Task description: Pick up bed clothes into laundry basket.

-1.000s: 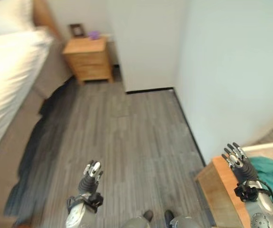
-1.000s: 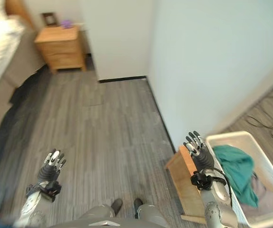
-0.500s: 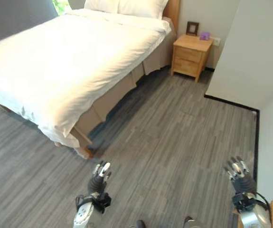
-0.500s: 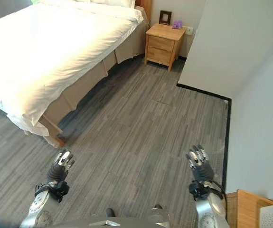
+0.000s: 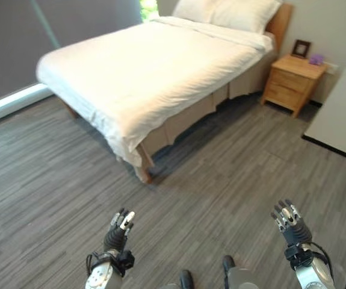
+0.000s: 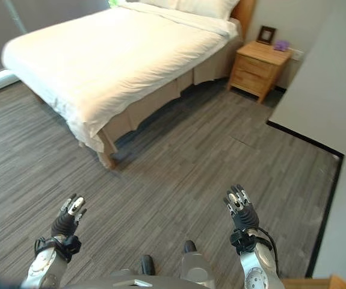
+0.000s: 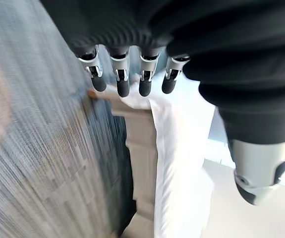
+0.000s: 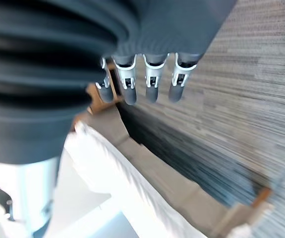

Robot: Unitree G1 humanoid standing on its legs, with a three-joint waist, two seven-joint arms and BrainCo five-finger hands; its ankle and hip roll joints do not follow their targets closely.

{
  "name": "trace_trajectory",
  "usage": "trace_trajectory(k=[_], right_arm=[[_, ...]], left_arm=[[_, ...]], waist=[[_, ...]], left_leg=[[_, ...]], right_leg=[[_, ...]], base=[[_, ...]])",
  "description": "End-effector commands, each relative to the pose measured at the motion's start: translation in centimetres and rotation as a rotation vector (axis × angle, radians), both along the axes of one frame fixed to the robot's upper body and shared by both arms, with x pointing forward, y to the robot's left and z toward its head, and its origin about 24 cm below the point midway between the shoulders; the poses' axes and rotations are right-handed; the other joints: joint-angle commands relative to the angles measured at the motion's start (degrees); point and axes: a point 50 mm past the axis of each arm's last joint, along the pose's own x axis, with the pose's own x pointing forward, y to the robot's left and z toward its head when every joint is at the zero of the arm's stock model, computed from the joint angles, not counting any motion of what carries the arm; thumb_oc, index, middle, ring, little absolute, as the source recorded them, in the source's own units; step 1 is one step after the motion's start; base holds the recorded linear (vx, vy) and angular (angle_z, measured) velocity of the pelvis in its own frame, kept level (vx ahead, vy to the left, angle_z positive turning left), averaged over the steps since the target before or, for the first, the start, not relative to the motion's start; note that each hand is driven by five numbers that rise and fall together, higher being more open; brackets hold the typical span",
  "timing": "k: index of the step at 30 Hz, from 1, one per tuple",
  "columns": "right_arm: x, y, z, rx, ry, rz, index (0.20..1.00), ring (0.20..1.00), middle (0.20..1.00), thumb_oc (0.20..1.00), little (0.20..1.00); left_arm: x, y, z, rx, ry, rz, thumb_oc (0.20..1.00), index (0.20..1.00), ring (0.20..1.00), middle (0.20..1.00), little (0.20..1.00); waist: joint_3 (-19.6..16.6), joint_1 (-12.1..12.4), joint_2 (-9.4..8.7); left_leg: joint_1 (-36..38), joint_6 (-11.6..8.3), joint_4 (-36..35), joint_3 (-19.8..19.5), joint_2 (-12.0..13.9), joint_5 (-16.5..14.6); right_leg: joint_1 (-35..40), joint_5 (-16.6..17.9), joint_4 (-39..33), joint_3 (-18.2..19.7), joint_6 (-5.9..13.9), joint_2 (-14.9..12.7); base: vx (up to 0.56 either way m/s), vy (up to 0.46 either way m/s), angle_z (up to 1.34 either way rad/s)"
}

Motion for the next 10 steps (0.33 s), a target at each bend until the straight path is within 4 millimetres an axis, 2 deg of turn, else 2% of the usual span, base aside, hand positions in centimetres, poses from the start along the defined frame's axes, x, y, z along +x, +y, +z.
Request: trace_trajectory(k=[1, 7, 10], right_arm=[[1.21, -0.10, 2.27, -0.066, -0.106, 0.041, 1.000, 1.000, 1.000, 1.000, 1.000], [1.66, 0.57, 2.14, -0.059, -0.099, 0.073, 1.000, 1.000, 1.000, 1.000, 1.000], [1.70, 0.72, 1.95, -0.060, -0.088, 0.079, 1.000, 1.000, 1.000, 1.000, 1.000]], left_arm=[[1.99, 1.02, 1.98, 0.028, -0.116, 0.009, 1.000, 1.000, 1.000, 1.000, 1.000], [1.84, 1.01, 1.70, 0.004, -0.105, 0.042, 1.000, 1.000, 1.000, 1.000, 1.000], [1.68, 1.10, 1.58, 0.011, -0.096, 0.045, 1.000, 1.000, 1.000, 1.000, 1.000]], waist=[[-1.57, -1.03, -0.94], [-1.66, 0.11, -1.30], [-1.64, 0.47, -1.31]], left_leg=[[4.06, -2.48, -1.47, -7.01, 3.76, -1.15], [4.28, -2.69, -1.19, -8.57, 4.08, -1.31], [4.39, -2.72, -0.79, -8.96, 4.30, -1.62]], right_leg=[[4.75, 1.89, -2.30, -0.29, -1.60, 0.27], [5.78, 0.94, -1.88, -1.48, -2.12, 0.57], [6.17, 0.54, -1.63, -1.92, -2.29, 0.64]], base=[[0.07, -0.076, 0.21], [0.03, -0.053, 0.09], [0.02, -0.029, -0.41]])
